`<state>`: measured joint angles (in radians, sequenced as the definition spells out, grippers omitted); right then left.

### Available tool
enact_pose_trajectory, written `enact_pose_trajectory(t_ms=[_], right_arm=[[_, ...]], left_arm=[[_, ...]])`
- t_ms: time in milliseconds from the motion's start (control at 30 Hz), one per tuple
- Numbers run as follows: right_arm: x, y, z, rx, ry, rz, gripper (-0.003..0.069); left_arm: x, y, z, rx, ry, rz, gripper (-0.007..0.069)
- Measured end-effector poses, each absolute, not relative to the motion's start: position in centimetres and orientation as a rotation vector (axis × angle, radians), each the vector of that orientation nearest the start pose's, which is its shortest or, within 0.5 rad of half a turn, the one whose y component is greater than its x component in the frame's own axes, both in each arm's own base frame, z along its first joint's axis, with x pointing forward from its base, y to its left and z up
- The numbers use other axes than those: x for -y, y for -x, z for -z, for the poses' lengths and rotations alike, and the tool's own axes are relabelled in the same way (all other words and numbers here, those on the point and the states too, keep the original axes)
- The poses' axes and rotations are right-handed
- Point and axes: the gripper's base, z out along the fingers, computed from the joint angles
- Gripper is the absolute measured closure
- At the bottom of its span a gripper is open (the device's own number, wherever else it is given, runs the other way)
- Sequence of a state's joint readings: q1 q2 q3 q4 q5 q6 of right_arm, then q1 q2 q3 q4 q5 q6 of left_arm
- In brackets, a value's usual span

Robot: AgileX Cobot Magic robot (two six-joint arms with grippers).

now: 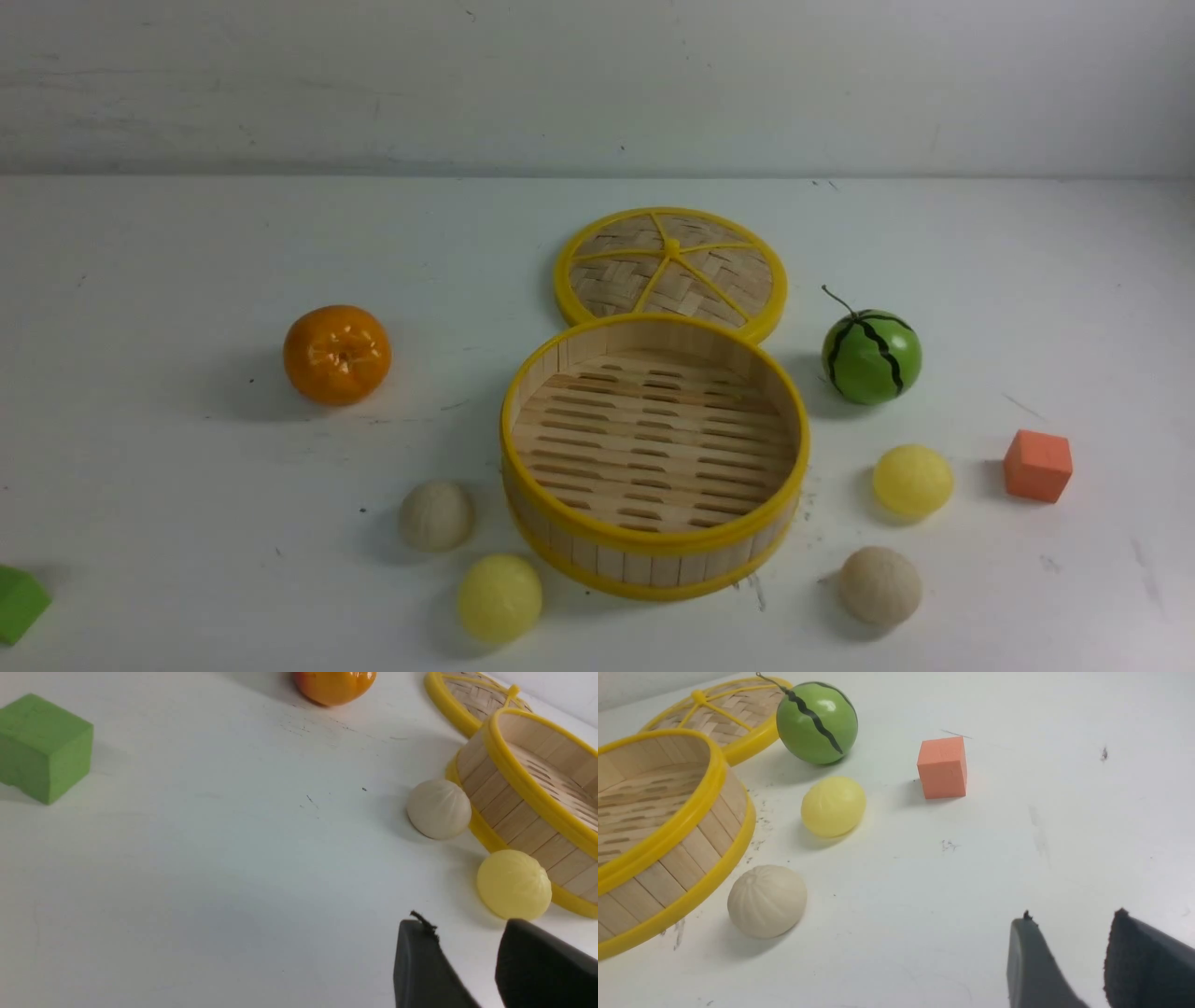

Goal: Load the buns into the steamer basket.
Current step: Use the left arm to grab a steamed stuffed bun

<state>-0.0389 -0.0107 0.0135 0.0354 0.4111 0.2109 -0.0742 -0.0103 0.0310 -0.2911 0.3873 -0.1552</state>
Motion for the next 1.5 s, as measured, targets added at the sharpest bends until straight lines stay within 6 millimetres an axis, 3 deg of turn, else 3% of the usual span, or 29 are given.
enact_pose_trajectory(t_ms=[67,200,233,367,533,700,767,933,1033,1167,1200,1333,1367,1500], right_arm=[[0.1,-5.1,-17.2,-1.882,-0.258,-0.152,0.0418],[0.1,-5.1,-17.2,-1.882,-0.258,-0.152,0.0418],[0.1,-5.1,-17.2,-1.882,-0.258,-0.152,0.0418],[0.1,-5.1,-17.2,-1.882,-0.258,-0.152,0.0418],[0.1,-5.1,-17.2,-1.882,-0.258,-0.152,0.0418],[0.1,-5.1,-17.2,-1.882,-0.258,-0.152,0.0418],[0.1,-5.1,-17.2,-1.882,-0.258,-0.152,0.0418],[0.1,-5.1,-17.2,-1.882,-0.258,-0.152,0.0418],[0.1,-5.1,-17.2,-1.882,-0.258,-0.152,0.0418],[0.1,-5.1,-17.2,-1.882,-0.258,-0.152,0.0418],[0.1,-5.1,-17.2,-1.882,-0.258,-0.152,0.0418],[0.1,-5.1,-17.2,-1.882,-0.258,-0.152,0.0418],[0.1,-5.1,-17.2,-1.882,-0.258,-0.152,0.0418],[0.1,-5.1,-17.2,-1.882,-0.258,-0.153,0.0418]], left_arm=[[1.4,-5.2,-17.2,-1.858,0.28,0.469,0.0386],[1.6,-5.3,-17.9,-1.757,0.48,0.688,0.0386],[1.6,-5.4,-18.5,-1.669,0.606,0.822,0.0386],[1.3,-5.6,-19.5,-1.501,0.783,0.995,0.0386],[0.8,-5.6,-20.2,-1.403,0.81,0.997,0.04],[1.8,-4.6,-23.8,-1.47,0.637,1.023,0.0538],[2.5,-4.0,-26.5,-1.523,0.509,1.006,0.0624],[3.9,-4.8,-29.5,-1.785,0.317,0.951,0.0638],[4.9,-7.0,-30.6,-2.122,0.177,0.883,0.0638],[5.0,-9.5,-30.5,-2.363,0.11,0.792,0.0638],[4.8,-11.2,-30.1,-2.455,0.098,0.731,0.0638],[4.7,-13.9,-29.4,-2.562,0.079,0.651,0.0638],[4.9,-15.3,-28.7,-2.624,0.071,0.643,0.0638],[6.9,-17.1,-27.5,-2.715,-0.072,0.635,0.0638]])
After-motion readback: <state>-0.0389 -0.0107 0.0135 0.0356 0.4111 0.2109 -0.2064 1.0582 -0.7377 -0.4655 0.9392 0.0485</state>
